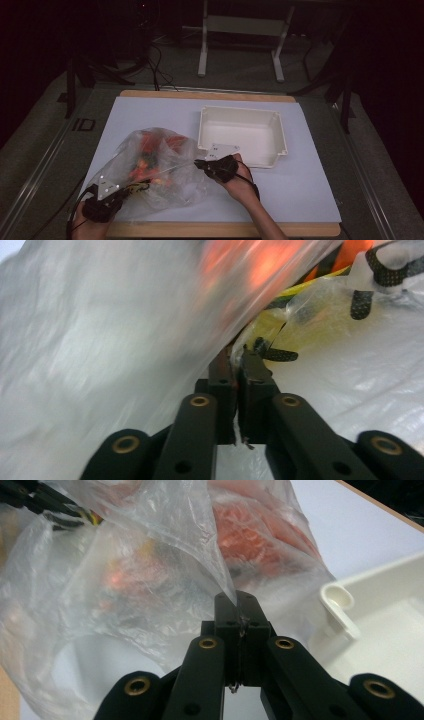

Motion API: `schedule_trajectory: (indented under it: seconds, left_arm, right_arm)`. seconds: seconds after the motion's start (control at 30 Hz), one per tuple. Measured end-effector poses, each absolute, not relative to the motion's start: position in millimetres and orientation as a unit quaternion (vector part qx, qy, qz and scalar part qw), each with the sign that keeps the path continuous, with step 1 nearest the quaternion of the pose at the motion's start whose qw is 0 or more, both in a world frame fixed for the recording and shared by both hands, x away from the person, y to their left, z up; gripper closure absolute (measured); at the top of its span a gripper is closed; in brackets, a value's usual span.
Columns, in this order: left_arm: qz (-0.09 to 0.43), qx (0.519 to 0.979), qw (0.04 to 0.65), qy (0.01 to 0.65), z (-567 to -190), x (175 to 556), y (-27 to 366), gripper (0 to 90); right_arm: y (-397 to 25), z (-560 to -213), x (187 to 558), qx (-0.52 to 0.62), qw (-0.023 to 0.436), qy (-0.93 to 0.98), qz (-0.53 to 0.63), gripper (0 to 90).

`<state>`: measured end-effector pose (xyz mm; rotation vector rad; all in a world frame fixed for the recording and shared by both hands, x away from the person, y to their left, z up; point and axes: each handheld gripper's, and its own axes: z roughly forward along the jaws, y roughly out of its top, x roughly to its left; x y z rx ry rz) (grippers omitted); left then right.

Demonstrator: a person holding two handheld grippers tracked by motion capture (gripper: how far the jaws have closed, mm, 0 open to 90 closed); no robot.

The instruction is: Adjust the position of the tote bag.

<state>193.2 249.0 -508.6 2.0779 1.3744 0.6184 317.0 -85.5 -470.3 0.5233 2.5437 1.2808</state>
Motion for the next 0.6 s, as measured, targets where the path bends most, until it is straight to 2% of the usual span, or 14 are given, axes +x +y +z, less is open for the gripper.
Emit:
schedule_trajectory:
  seconds: [0.37, 0.53, 0.6]
  left_arm:
    - [0.250, 0.774, 0.242, 0.529, -511.4, 184.4, 264.7, 89.8]
    - [0.249, 0.771, 0.243, 0.534, -511.8, 183.2, 266.4, 89.8]
    - [0.256, 0.777, 0.253, 0.517, -510.1, 182.0, 260.7, 86.4]
  right_arm:
    - [-111.1, -461.5, 326.4, 0.225, 0.162, 0.859, 0.431, 90.0]
    - [-118.4, -457.6, 330.7, 0.245, 0.167, 0.852, 0.431, 90.0]
    - [-115.5, -458.4, 329.9, 0.242, 0.164, 0.855, 0.429, 89.9]
